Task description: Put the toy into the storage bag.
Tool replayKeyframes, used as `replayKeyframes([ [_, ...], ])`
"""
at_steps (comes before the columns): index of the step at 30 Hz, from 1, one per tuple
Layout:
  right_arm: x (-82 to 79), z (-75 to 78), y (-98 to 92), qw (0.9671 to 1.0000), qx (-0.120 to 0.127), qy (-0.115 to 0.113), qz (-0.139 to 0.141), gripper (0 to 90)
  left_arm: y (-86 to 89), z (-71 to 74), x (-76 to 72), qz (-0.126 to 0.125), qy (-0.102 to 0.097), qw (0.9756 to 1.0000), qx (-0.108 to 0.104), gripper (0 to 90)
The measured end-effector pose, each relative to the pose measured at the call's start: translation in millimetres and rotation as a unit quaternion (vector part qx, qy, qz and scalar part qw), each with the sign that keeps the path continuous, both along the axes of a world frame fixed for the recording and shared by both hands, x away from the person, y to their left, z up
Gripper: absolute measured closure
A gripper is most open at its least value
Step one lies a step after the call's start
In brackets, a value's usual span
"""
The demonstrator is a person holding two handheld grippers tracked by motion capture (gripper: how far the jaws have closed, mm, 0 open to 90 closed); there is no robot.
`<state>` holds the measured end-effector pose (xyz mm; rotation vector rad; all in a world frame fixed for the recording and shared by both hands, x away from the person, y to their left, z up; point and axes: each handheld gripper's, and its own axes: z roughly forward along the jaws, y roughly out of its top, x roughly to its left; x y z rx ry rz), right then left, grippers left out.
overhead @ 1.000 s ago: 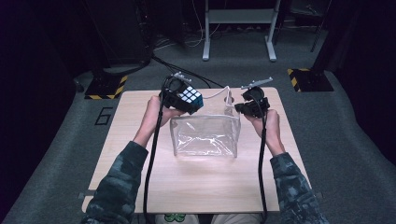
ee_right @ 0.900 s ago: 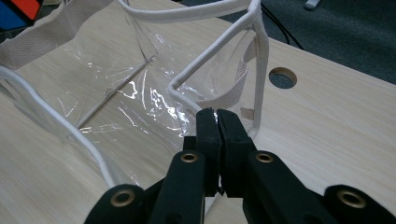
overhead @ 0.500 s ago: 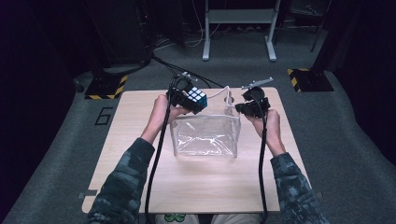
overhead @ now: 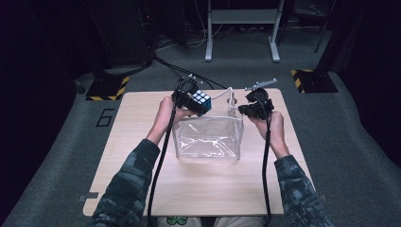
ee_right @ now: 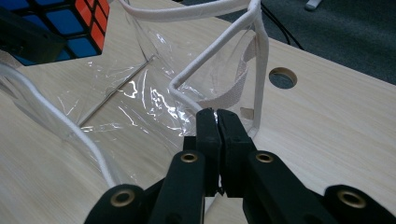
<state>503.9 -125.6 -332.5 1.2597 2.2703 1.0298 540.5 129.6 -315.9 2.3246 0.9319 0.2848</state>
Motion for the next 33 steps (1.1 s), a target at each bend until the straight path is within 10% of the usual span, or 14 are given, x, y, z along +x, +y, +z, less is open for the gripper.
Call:
replayKeyframes([
  [33, -1.5, 1.0, 1.7, 1.0, -0.003, -0.002, 0.002, 88.2, -6.1, -10.6, 2.2, 0.002, 0.019, 0.9997, 0.015, 28.6],
])
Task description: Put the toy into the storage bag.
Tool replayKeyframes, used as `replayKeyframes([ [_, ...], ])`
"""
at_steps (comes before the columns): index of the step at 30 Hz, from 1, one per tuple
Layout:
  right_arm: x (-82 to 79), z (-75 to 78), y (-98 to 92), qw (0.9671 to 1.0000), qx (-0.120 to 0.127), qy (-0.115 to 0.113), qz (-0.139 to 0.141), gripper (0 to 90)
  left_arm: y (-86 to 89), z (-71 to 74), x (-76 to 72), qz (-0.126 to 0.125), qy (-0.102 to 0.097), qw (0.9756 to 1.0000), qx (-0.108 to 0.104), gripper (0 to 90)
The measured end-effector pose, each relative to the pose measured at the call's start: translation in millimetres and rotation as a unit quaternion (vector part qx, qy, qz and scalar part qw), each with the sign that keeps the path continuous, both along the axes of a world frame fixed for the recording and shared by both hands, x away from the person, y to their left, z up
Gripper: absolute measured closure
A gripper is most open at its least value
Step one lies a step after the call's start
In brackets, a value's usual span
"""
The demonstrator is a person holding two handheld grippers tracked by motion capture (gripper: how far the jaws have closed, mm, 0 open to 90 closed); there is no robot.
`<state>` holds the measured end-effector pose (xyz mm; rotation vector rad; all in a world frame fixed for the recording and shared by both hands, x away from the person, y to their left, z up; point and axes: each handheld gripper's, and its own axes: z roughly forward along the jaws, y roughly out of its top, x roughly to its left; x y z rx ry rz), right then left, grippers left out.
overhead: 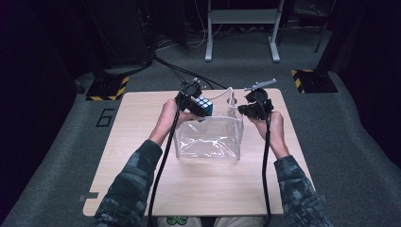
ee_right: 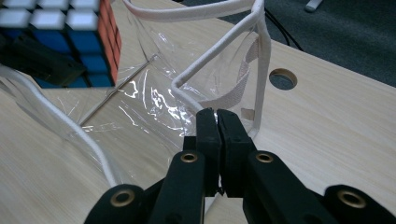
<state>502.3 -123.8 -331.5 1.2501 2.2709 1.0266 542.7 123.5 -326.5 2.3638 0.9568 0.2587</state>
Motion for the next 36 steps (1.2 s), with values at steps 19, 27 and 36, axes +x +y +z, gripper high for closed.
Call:
replayKeyframes([
  [19, -1.1, 1.2, 0.5, 1.0, 0.001, -0.002, 0.002, 87.7, 14.7, 13.4, -13.0, 0.005, -0.014, 0.9997, -0.021, 4.6],
  [27, -1.4, 3.4, 2.6, 0.9999, 0.003, -0.005, 0.01, 83.8, 27.3, 20.6, -20.7, 0.01, -0.021, 0.9994, -0.027, 3.0],
  [36, -2.2, 9.9, 3.3, 0.9999, 0.004, -0.011, 0.007, 55.0, 43.9, 27.8, -28.7, 0.024, -0.032, 0.9985, -0.038, 0.6],
])
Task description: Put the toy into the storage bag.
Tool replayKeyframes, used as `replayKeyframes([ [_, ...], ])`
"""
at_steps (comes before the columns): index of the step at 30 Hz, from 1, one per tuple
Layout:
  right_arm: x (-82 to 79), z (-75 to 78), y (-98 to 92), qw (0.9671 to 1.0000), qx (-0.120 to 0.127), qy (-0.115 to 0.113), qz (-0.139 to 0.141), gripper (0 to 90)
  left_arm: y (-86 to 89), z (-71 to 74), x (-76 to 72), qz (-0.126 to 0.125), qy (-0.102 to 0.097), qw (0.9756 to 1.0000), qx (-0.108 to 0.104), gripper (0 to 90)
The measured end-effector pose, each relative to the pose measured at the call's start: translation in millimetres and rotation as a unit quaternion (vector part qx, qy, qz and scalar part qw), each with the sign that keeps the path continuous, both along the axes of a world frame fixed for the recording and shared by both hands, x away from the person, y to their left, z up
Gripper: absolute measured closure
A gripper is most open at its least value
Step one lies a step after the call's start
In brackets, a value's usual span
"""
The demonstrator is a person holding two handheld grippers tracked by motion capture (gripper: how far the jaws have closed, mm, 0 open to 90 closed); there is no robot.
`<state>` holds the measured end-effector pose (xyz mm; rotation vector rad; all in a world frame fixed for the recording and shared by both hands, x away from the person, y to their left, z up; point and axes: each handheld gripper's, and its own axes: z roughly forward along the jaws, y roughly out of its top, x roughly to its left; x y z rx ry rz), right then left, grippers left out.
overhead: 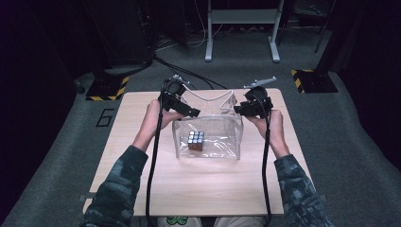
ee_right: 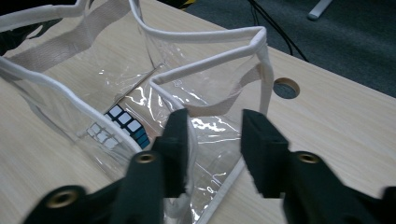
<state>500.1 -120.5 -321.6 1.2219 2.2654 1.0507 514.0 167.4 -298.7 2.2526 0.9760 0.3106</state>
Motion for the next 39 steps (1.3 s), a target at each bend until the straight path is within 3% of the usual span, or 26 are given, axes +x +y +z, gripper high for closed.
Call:
replayKeyframes([
  [7, -3.3, 5.8, -4.0, 0.9999, 0.008, -0.006, -0.004, 20.5, 14.1, 1.7, -8.8, 0.004, -0.011, 0.9999, -0.004, 0.2],
  [9, -5.1, 7.3, -5.0, 0.9999, 0.01, -0.005, -0.008, 15.0, 18.5, 2.2, -12.2, 0.005, -0.016, 0.9998, -0.005, 0.1],
  [21, -24.2, 13.7, -13.3, 0.9997, 0.006, -0.024, 0.003, 6.0, 48.5, 1.3, -37.0, 0.007, -0.037, 0.9993, -0.006, 0.1],
  [39, -65.2, 7.5, -40.3, 0.9985, 0.003, -0.053, -0.007, 5.0, 84.0, -27.5, -62.9, 0.026, -0.044, 0.9987, 0.004, 0.1],
])
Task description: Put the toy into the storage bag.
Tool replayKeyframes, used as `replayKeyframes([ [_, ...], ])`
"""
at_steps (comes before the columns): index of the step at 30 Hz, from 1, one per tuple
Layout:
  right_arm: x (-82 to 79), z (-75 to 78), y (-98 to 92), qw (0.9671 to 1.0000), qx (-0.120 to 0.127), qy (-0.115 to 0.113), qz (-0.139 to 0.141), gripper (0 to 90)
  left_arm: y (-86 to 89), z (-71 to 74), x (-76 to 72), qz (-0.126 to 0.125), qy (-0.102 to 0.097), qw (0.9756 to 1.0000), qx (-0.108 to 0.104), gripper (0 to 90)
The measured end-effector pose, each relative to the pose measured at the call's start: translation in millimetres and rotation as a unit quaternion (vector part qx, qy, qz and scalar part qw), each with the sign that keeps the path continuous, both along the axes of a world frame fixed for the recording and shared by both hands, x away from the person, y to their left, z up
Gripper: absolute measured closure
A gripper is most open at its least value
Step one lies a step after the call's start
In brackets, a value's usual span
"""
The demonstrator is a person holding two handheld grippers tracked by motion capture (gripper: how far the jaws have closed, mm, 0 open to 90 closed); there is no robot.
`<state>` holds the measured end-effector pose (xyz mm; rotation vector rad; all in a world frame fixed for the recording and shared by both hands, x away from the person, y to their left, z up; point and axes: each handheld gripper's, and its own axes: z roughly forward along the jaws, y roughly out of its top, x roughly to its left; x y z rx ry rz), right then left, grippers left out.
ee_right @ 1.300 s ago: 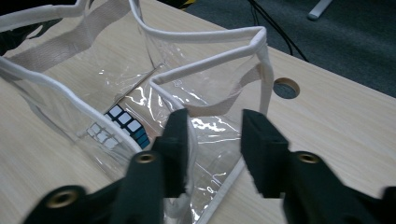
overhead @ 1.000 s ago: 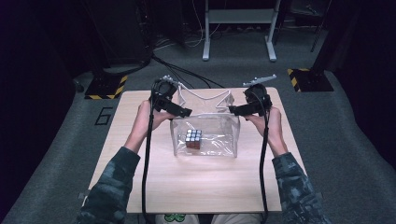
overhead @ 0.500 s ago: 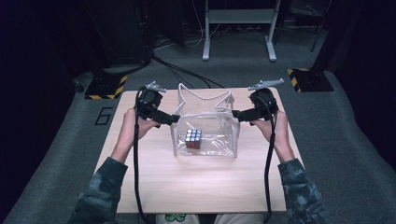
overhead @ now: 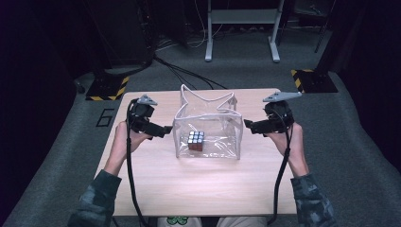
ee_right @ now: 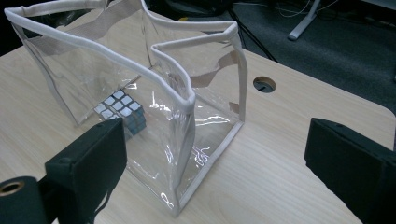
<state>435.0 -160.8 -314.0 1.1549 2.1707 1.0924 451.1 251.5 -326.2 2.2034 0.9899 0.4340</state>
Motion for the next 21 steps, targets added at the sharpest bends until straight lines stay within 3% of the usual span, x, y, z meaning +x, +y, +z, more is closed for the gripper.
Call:
replayKeyframes([
  [5, -12.1, -5.1, -11.5, 0.9999, -0.001, -0.009, -0.004, 5.0, 11.7, -13.0, -6.6, 0.01, 0.002, 0.9999, 0.003, 0.1],
  [21, -41.6, -33.2, -41.1, 0.9994, -0.005, -0.011, -0.032, 5.8, 47.3, -54.8, -26.6, 0.042, 0.016, 0.9989, 0.009, 0.2],
])
